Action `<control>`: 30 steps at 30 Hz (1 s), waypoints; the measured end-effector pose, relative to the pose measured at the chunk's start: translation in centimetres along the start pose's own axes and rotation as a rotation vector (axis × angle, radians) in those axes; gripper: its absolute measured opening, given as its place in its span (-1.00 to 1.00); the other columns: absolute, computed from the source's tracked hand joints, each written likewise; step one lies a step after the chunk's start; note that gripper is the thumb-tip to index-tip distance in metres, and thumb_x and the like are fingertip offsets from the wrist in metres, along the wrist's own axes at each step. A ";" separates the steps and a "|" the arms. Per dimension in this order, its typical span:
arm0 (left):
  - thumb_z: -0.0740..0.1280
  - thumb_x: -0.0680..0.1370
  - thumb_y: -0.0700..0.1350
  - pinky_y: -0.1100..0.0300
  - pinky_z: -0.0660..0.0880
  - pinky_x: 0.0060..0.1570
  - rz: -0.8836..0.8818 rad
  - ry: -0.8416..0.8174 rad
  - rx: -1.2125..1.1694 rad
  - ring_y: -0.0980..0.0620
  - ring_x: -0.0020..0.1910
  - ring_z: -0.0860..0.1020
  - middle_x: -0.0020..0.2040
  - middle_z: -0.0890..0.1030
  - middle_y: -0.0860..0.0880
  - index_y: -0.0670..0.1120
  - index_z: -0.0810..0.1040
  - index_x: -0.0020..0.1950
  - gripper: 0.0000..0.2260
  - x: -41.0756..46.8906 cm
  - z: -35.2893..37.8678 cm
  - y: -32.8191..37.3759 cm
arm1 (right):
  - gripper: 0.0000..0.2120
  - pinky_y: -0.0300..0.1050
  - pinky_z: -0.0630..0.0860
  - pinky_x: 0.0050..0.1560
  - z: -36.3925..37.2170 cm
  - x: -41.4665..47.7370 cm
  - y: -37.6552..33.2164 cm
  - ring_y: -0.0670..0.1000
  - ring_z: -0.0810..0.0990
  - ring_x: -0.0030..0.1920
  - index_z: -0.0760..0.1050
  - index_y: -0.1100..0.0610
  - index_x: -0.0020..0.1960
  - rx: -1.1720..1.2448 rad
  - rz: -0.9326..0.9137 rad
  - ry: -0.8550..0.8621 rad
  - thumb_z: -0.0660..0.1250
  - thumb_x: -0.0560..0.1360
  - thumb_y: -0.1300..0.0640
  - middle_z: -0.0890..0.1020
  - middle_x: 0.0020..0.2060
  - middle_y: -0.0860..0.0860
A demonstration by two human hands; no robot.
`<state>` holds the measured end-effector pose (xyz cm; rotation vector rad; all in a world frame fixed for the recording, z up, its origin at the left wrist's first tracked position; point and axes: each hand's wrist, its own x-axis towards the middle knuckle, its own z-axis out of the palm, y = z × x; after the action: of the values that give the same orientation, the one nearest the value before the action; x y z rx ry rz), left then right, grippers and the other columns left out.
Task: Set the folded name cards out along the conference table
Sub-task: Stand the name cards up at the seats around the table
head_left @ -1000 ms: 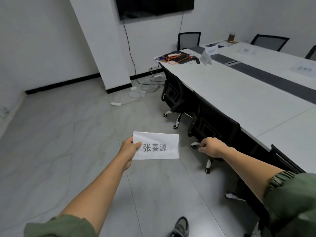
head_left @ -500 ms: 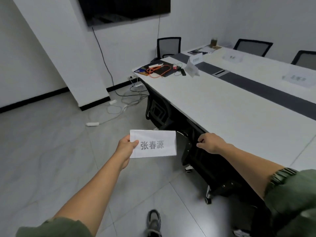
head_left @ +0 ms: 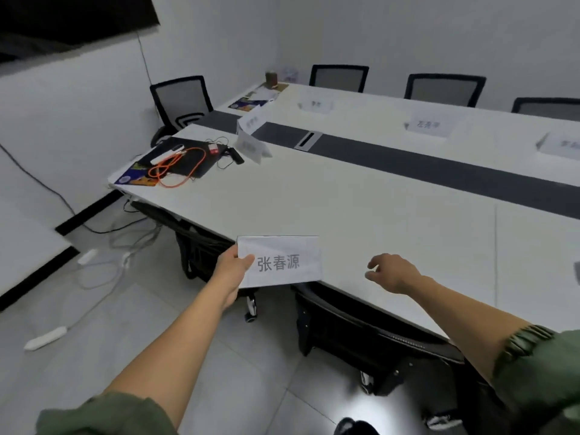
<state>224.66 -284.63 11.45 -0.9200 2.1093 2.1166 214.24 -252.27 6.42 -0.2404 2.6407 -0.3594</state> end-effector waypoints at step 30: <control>0.25 0.59 -0.32 -0.04 0.55 0.13 -0.106 -0.342 0.253 -0.13 0.06 0.62 0.02 0.65 -0.07 -0.06 0.57 0.06 -0.80 32.4 29.1 6.3 | -0.54 0.10 0.42 0.17 2.5 21.6 16.3 0.22 0.27 0.37 0.34 0.14 0.37 0.073 0.498 0.220 0.19 0.56 -0.07 0.34 0.31 0.15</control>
<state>184.00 -271.06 1.50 -0.5806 2.0375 1.7537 194.67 -242.26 -9.56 0.5002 2.7708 -0.3244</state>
